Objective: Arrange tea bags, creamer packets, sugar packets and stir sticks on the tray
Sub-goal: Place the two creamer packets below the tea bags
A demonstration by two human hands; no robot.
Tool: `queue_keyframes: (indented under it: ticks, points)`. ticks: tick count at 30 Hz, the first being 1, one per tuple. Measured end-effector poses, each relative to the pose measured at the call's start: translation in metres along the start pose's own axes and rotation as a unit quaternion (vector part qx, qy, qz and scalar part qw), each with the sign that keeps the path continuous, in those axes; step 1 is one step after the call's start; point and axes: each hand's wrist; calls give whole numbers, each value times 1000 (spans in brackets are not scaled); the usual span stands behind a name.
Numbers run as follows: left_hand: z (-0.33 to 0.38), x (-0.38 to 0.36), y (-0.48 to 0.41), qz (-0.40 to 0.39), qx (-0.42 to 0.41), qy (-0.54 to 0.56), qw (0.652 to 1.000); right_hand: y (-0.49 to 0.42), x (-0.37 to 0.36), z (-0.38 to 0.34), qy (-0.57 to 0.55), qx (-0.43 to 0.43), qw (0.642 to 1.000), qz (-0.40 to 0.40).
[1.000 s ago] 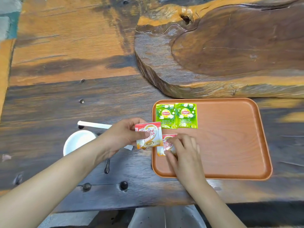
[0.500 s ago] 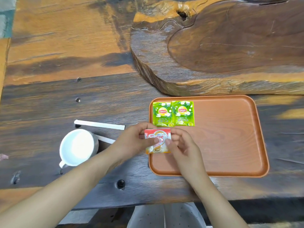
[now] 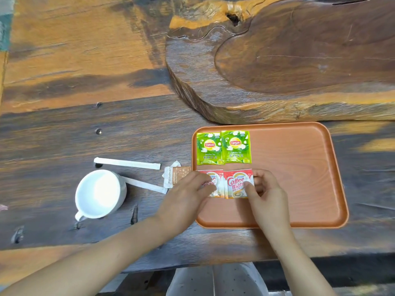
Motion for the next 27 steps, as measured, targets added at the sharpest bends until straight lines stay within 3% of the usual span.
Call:
queue_keyframes:
  ticks: [4,8,11,27]
  points:
    - [-1,1,-1,0,2,-2,1000,1,-2,-3,57,30,998,18]
    - [-1,0,-2,-10,6,-3,1000,2,1,-4,-19,22,999,43]
    - [-1,0,-2,-11,7,-5,1000,-2,0,-2,-33,6,999,15]
    - [2,5,4,-9,11,6,1000,3,-11,-9,252,53,964,61]
Point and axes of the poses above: each hand's wrist, its own y-axis away from the middle knuckle, its own x-axis out of the back of the hand, z = x × y, and after that the axes turned 2 degrees about y, right-handed
